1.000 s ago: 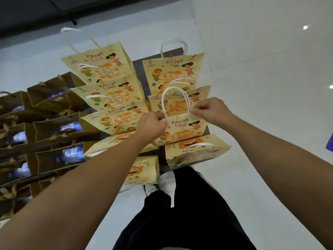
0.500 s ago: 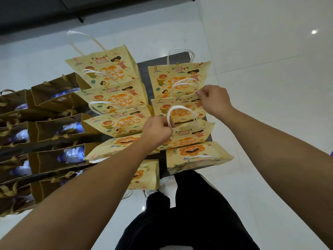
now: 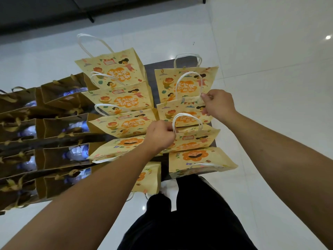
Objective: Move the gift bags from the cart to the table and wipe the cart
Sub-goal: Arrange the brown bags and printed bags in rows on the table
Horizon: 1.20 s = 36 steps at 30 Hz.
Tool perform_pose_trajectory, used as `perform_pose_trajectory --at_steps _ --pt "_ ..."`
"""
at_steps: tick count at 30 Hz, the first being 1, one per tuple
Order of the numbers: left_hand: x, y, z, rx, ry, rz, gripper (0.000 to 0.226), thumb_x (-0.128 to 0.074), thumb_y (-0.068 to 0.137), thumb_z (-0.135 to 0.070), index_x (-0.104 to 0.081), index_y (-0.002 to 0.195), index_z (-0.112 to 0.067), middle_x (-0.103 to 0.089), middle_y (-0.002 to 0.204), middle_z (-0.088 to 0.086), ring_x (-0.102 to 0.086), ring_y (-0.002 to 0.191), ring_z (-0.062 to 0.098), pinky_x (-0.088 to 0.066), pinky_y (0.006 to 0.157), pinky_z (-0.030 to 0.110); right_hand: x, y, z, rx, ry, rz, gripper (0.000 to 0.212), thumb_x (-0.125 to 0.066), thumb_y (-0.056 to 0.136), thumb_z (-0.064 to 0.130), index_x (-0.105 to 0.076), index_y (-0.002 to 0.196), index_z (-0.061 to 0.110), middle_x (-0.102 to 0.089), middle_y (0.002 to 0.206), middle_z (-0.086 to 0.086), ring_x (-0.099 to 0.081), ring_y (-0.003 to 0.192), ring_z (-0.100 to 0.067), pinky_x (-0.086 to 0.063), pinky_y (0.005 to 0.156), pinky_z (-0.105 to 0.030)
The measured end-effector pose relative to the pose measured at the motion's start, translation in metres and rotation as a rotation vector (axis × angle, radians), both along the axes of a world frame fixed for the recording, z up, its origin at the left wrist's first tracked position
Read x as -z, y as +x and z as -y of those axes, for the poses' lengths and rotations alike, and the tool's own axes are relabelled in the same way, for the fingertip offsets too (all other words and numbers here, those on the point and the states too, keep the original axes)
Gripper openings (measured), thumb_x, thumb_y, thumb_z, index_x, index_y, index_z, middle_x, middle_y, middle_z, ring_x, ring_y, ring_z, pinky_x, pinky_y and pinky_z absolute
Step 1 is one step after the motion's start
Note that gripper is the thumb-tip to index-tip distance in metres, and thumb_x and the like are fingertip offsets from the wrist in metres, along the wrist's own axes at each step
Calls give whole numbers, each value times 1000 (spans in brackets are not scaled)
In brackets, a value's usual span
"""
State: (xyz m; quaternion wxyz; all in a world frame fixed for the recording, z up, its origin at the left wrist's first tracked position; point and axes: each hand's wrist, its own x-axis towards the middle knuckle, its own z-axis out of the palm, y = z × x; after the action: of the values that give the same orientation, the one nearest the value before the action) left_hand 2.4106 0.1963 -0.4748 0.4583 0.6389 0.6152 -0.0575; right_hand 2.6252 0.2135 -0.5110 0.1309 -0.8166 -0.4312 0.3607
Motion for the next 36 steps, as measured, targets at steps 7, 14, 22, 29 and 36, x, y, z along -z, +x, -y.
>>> perform_pose_trajectory --at_steps 7,14,22,29,36 --pt "1 0 5 24 12 -15 26 -58 86 -6 -81 92 -17 -76 90 3 -67 90 22 -58 84 45 -15 3 14 110 -15 -228 25 -64 97 36 -73 103 13 -75 68 -1 -72 63 -19 -59 69 -33" --pt "-2 1 3 8 6 21 27 -57 85 -5 -79 91 -20 -74 87 0 -67 84 19 -59 82 43 -30 -1 23 145 1 -229 17 -66 95 31 -74 103 18 -75 73 -3 -71 63 -21 -60 64 -32" --pt "-23 -32 -17 -134 170 68 29 -57 87 -9 -77 104 -23 -74 105 -6 -65 101 13 -48 85 23 -53 -45 8 139 355 -261 23 -64 92 16 -68 99 38 -75 76 -6 -72 64 -14 -61 76 -44" --pt "-48 -114 -48 -687 631 205 29 -51 91 -33 -71 73 -21 -65 64 -5 -63 68 15 -52 64 38 -72 -121 -38 -60 521 -238 29 -66 93 22 -67 122 26 -68 64 -1 -69 70 -19 -57 86 -41" --pt "-11 -185 -92 -516 581 -110 29 -49 99 -40 -69 116 -25 -65 119 -2 -54 116 22 -47 95 39 -48 -178 -88 -390 285 136 41 -60 97 39 -62 135 22 -65 125 -2 -56 119 -25 -42 102 -40"
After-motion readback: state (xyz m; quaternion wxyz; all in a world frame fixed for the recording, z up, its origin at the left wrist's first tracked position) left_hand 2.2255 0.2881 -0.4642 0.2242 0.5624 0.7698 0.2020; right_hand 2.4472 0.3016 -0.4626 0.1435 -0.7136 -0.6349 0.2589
